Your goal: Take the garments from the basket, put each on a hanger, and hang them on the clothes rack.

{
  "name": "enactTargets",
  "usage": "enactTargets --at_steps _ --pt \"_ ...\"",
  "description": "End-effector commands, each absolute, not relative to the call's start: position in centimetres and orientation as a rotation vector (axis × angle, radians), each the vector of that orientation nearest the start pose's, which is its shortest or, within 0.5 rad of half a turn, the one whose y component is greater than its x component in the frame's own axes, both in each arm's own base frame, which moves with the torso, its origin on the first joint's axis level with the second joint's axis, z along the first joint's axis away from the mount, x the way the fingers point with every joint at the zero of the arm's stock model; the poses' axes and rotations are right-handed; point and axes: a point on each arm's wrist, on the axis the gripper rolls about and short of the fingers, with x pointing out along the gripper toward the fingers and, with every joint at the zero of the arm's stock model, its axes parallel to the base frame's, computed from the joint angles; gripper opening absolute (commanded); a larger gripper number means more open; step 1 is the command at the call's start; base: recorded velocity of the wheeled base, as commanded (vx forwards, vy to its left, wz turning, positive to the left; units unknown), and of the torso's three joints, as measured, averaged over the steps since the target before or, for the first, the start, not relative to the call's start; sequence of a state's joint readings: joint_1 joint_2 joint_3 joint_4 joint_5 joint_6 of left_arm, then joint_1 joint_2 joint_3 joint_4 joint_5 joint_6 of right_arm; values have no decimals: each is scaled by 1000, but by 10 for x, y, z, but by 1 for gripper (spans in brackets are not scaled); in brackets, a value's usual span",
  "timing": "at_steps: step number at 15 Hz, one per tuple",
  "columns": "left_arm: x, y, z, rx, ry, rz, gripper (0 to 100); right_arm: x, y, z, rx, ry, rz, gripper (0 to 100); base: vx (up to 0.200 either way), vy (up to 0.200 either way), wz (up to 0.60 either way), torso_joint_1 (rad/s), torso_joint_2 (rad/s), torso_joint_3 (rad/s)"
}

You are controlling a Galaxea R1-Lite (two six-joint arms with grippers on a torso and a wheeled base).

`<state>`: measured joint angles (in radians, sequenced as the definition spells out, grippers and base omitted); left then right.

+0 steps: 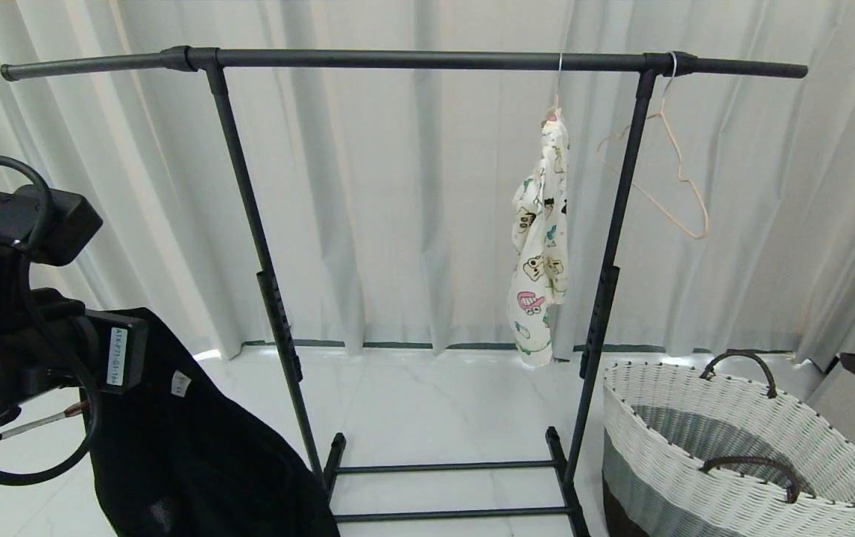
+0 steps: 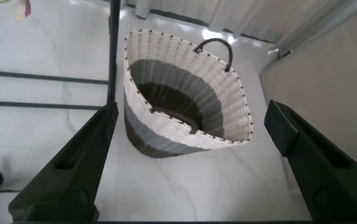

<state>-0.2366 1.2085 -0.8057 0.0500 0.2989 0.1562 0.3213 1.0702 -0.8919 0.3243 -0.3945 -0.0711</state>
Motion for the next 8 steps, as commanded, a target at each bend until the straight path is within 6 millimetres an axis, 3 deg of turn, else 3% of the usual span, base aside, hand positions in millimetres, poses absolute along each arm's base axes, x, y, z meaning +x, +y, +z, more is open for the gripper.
enactTargets --at_steps 1,8 --pt "170 -34 238 273 438 28 0 127 33 259 -225 467 -64 100 0 0 0 178 -452 -286" --pt "169 -34 235 316 445 15 0 152 33 260 -197 440 -109 100 0 0 0 199 -475 -281"
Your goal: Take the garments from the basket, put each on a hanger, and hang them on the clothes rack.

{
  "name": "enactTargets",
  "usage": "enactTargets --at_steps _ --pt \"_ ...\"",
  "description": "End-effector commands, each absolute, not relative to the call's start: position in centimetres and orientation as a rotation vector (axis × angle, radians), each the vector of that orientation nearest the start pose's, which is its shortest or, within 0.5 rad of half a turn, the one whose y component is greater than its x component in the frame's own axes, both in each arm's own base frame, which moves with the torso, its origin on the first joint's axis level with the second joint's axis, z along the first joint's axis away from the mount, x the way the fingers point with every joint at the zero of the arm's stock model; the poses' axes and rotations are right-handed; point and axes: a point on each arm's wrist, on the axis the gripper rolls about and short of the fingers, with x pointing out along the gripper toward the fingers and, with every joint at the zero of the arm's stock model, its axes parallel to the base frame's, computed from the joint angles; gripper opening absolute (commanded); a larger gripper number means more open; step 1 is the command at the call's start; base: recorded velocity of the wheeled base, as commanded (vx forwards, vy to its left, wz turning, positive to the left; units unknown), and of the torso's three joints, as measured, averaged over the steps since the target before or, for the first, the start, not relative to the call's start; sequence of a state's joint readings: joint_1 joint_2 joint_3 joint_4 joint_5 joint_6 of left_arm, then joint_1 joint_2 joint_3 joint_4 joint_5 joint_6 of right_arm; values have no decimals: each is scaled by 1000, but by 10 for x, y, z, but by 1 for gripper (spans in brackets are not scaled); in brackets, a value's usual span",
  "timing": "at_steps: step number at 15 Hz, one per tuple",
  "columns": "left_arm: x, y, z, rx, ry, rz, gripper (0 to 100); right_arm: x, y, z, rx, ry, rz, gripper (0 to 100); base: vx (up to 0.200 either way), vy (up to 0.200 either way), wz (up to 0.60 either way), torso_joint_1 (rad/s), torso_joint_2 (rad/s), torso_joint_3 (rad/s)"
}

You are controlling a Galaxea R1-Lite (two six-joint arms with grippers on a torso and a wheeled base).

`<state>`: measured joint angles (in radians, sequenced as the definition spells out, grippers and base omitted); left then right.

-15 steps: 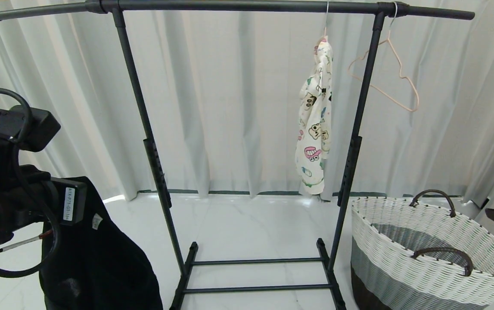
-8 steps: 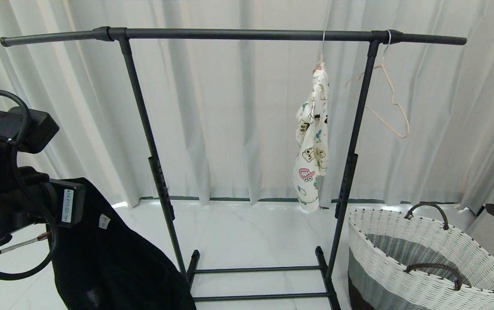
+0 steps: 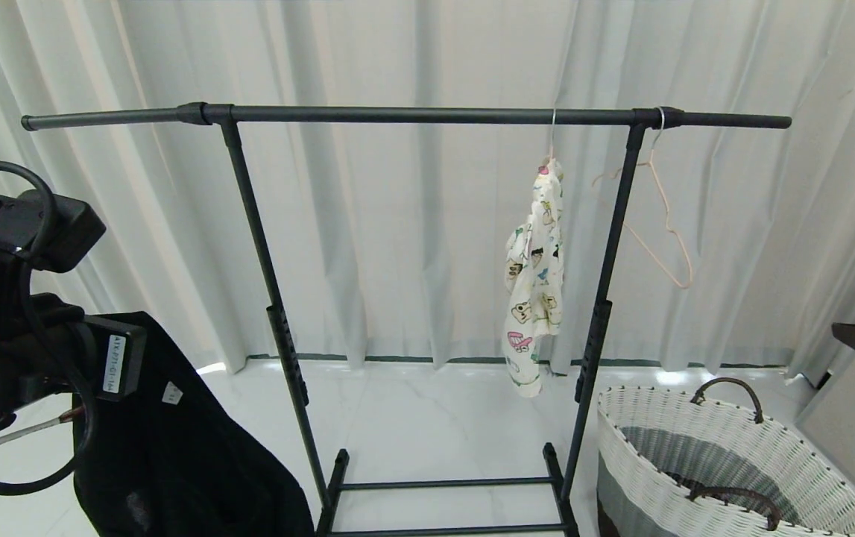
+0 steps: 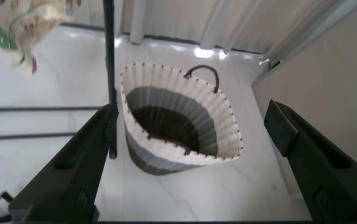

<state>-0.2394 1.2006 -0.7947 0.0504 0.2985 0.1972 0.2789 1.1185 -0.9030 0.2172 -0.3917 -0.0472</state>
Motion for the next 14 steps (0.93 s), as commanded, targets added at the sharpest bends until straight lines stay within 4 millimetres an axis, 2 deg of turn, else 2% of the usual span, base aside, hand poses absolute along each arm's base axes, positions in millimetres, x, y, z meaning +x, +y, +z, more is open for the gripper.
enactTargets --at_steps 1,3,8,11,14 --pt "169 -35 235 317 446 12 0 156 34 260 -193 430 -112 100 0 0 0 207 -486 -281" --pt "167 -35 234 330 446 5 0 162 35 260 -186 411 -113 100 0 0 0 215 -498 -276" --pt "166 -35 229 337 462 1 0 162 36 261 -168 398 -105 100 0 0 0 214 -475 -258" --pt "164 -36 230 336 455 -9 0 165 32 265 -121 389 -63 100 0 0 0 41 -88 -49" --pt "164 -36 231 336 449 -9 0 166 29 265 -114 394 -65 100 200 0 0 6 -17 -9"
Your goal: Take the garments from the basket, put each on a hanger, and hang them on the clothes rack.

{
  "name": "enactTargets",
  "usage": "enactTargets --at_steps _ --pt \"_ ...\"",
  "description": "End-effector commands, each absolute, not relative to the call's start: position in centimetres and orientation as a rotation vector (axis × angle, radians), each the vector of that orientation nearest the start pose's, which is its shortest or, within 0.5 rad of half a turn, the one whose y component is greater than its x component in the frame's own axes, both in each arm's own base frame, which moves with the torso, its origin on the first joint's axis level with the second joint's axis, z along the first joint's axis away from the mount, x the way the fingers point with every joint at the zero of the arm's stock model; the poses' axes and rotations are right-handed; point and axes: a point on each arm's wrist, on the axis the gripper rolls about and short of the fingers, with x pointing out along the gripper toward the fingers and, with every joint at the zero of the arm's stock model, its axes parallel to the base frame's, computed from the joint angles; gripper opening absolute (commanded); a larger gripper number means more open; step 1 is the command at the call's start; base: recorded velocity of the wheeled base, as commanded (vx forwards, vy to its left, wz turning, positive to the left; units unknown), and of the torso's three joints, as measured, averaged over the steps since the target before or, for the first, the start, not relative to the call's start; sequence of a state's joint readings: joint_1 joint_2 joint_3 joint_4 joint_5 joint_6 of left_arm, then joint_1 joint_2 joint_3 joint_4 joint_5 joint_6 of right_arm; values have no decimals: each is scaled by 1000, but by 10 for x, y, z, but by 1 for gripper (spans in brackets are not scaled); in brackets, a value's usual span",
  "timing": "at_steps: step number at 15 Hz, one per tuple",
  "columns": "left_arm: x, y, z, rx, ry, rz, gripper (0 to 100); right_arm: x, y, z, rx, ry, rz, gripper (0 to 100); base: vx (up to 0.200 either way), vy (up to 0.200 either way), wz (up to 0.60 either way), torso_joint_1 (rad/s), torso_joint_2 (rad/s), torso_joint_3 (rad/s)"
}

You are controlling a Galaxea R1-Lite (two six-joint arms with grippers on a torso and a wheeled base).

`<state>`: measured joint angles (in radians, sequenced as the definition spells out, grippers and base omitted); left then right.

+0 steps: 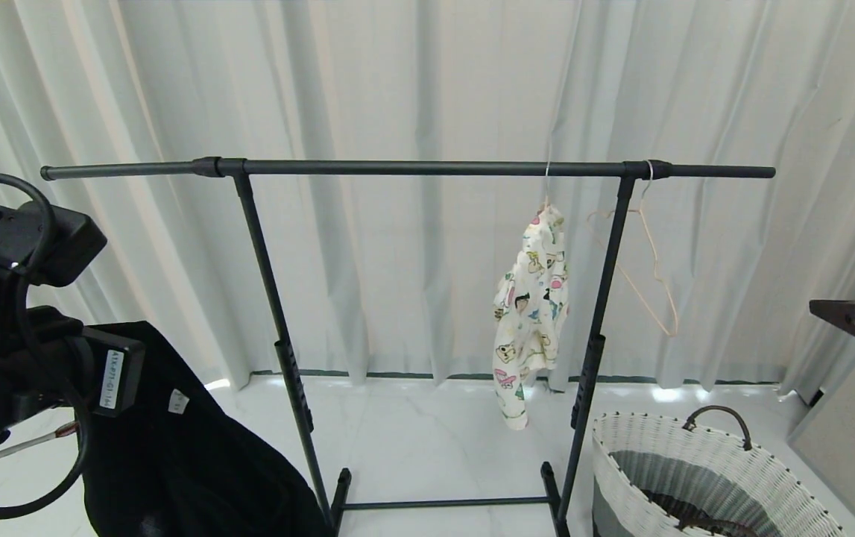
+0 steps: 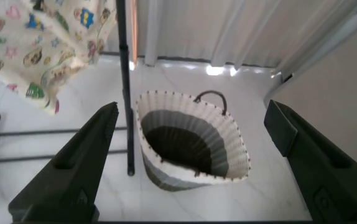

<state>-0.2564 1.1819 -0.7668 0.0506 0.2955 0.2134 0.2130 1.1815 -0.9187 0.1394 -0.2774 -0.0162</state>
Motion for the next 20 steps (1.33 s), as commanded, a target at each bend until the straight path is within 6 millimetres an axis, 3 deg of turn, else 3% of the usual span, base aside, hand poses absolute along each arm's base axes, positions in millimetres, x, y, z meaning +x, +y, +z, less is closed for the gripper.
enactTargets --at_steps 1,8,20 --pt "164 -36 231 336 449 -9 0 166 29 265 -114 392 -65 100 200 0 0 -2 -22 2" --pt "163 -36 232 337 445 -8 0 166 29 265 -113 392 -62 100 200 0 0 7 4 0" --pt "166 -36 234 349 405 -5 0 171 29 259 -95 425 17 100 0 0 0 0 0 0"
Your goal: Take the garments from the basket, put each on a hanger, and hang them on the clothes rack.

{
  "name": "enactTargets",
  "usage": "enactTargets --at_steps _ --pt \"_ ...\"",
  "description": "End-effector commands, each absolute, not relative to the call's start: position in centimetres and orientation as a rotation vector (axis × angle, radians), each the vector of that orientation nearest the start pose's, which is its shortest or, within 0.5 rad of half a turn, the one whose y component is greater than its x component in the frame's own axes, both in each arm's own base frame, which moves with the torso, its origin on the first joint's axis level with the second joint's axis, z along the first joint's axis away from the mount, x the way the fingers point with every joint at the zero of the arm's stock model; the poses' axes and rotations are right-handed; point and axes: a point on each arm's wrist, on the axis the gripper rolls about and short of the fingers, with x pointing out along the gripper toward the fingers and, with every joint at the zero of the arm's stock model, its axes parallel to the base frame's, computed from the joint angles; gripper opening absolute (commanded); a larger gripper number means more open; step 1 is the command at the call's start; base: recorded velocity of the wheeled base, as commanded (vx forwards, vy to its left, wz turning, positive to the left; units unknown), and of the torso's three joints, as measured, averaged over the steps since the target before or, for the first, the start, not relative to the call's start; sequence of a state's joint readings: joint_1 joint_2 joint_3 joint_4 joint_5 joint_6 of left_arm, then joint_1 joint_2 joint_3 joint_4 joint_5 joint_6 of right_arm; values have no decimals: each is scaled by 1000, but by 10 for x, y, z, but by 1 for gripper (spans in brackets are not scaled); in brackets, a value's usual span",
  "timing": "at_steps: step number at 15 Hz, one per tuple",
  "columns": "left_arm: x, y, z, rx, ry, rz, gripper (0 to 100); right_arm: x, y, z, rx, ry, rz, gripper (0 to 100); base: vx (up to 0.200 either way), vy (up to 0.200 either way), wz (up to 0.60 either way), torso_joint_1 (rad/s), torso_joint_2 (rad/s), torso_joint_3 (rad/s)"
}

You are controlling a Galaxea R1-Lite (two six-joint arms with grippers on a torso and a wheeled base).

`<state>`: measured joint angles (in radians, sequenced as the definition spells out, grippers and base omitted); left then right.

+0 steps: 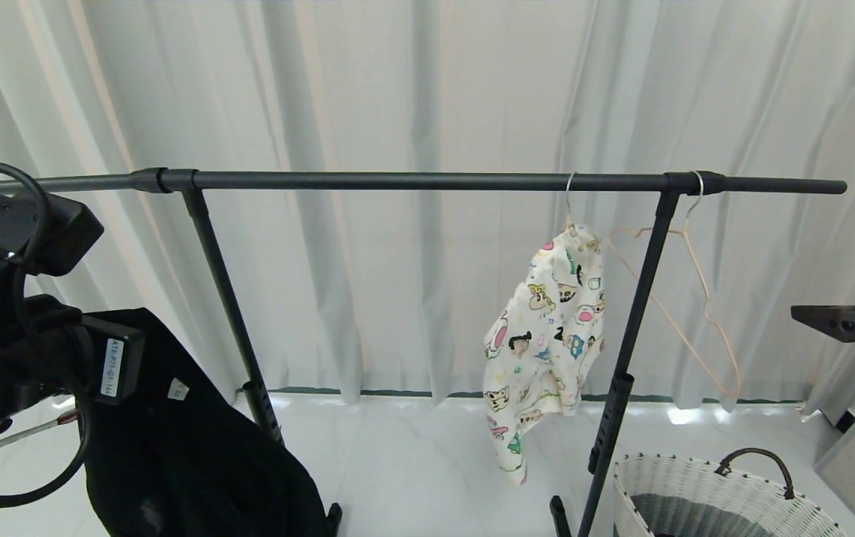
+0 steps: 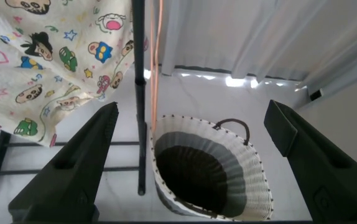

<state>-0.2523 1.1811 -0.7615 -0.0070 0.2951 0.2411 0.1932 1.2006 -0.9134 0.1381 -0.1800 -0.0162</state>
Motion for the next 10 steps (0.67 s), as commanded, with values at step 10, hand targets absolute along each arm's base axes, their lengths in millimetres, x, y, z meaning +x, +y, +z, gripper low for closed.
enactTargets --at_steps 10 --pt "181 -28 242 332 344 -33 0 171 31 252 -85 453 69 100 0 0 0 0 0 0"
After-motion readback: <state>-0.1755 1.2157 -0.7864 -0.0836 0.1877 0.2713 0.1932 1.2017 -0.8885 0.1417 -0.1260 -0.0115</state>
